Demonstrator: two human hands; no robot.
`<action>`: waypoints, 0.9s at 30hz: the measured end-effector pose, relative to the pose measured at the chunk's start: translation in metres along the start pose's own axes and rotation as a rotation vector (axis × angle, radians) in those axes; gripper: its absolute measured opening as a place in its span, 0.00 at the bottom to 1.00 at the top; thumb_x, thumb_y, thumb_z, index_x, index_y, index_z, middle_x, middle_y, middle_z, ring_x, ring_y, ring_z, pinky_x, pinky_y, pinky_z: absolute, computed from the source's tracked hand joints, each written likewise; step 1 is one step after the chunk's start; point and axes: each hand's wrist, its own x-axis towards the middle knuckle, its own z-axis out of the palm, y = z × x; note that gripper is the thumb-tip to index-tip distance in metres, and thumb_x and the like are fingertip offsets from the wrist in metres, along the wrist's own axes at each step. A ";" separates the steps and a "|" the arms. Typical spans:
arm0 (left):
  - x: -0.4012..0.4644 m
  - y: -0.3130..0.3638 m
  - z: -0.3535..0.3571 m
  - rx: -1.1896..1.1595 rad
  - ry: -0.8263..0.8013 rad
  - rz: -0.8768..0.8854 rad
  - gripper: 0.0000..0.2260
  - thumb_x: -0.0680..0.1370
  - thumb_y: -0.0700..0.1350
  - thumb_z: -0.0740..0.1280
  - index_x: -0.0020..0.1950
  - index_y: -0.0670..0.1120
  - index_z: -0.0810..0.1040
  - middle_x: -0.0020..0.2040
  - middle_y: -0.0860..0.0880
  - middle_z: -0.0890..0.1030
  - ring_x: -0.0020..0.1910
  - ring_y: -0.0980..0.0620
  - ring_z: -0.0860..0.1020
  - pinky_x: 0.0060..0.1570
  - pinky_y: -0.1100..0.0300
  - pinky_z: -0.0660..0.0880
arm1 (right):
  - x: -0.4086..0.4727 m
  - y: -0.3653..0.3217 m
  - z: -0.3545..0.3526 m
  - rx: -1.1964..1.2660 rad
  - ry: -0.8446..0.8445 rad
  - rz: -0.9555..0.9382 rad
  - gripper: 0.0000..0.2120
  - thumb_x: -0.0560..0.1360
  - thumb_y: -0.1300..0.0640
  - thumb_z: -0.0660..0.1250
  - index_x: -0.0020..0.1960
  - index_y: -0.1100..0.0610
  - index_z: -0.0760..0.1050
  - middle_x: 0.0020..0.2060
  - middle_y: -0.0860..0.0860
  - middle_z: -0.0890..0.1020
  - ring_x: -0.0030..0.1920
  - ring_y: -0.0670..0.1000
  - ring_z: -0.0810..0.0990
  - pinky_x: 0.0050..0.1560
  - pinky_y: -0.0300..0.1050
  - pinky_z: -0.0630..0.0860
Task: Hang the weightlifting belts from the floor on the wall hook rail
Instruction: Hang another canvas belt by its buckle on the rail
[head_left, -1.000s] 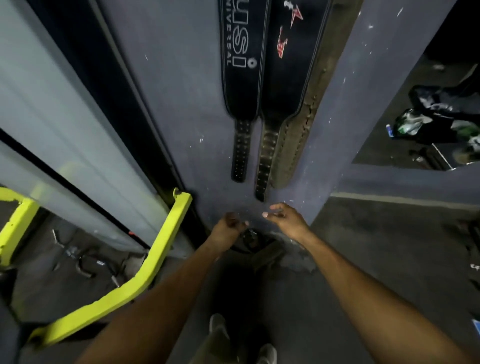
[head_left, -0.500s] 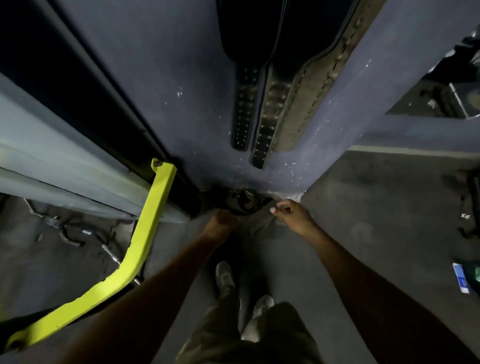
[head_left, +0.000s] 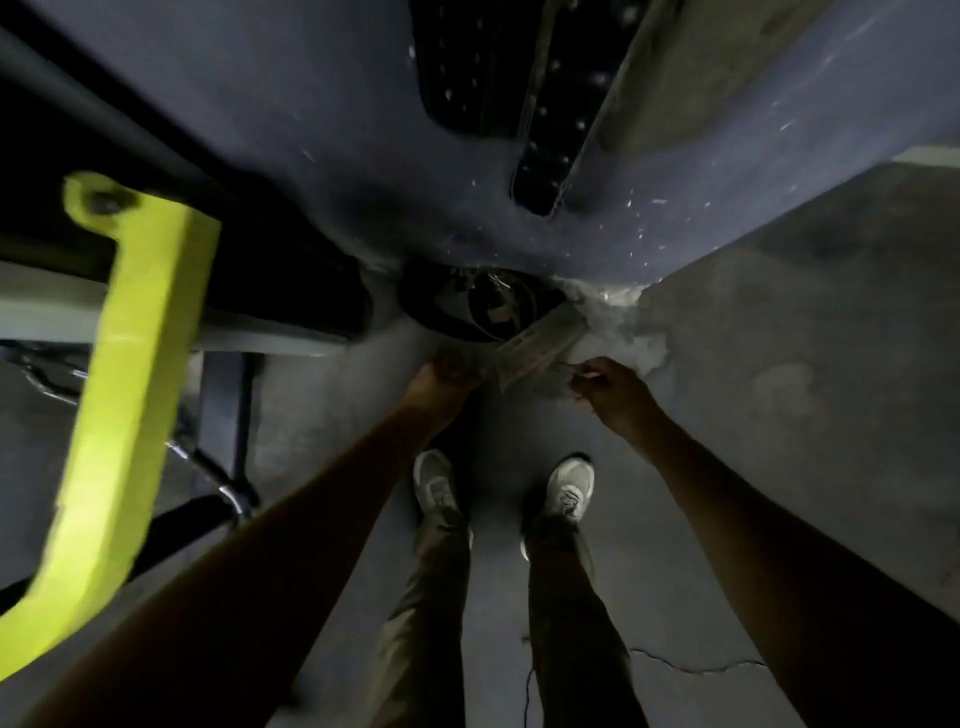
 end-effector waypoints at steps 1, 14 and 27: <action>0.022 -0.008 0.010 -0.018 -0.016 -0.010 0.35 0.67 0.61 0.76 0.68 0.42 0.78 0.65 0.40 0.82 0.66 0.39 0.80 0.66 0.43 0.77 | 0.025 0.009 0.003 0.015 -0.002 0.016 0.13 0.80 0.52 0.71 0.63 0.56 0.79 0.59 0.57 0.85 0.61 0.60 0.84 0.67 0.59 0.77; 0.261 -0.099 0.109 0.098 -0.036 0.061 0.16 0.82 0.40 0.68 0.68 0.36 0.76 0.56 0.49 0.82 0.54 0.57 0.81 0.54 0.63 0.72 | 0.301 0.097 0.086 0.046 0.061 -0.113 0.15 0.79 0.54 0.74 0.63 0.58 0.79 0.52 0.57 0.86 0.55 0.58 0.86 0.61 0.56 0.81; 0.339 -0.112 0.145 -0.089 0.034 0.150 0.11 0.82 0.39 0.66 0.64 0.43 0.80 0.60 0.47 0.84 0.61 0.52 0.81 0.65 0.57 0.77 | 0.395 0.056 0.153 -0.706 0.349 -0.157 0.16 0.82 0.54 0.67 0.68 0.58 0.76 0.68 0.60 0.79 0.67 0.64 0.79 0.63 0.59 0.76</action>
